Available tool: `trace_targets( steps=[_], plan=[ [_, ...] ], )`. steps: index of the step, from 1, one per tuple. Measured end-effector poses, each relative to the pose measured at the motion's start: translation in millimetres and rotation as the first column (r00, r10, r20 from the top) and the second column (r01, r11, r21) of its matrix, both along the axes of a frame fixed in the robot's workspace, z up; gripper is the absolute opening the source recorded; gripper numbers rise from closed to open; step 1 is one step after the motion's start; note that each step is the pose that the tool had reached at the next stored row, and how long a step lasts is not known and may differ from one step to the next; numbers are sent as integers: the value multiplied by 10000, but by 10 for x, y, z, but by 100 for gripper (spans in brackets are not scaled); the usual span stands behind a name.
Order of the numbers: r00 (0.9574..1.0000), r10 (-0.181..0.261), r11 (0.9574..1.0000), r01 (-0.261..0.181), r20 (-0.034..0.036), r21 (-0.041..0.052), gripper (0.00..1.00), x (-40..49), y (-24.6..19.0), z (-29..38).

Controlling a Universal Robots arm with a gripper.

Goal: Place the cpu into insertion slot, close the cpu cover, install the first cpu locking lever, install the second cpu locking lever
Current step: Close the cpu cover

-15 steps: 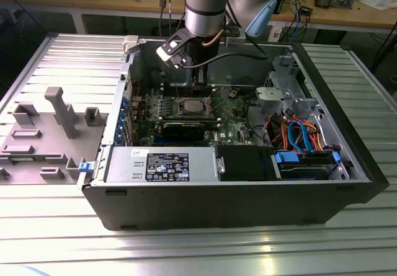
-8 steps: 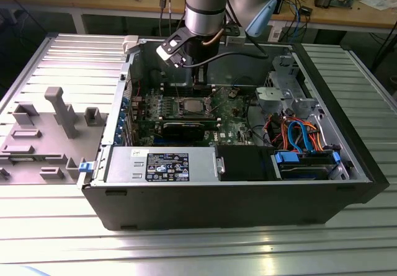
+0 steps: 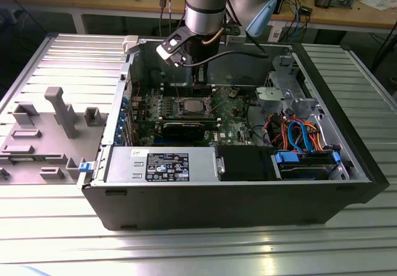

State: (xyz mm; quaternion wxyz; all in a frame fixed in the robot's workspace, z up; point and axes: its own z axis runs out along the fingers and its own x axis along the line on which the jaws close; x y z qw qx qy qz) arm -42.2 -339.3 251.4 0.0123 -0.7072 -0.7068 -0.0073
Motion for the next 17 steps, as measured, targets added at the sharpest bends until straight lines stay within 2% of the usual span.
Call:
trace_targets(
  steps=[9, 17],
  plan=[
    [10000, 0, 10000, 0, -12, 1, 11, 1, 0, 60],
    [10000, 80, 10000, -80, -14, 25, 11, 0, 0, 64]
  ],
)
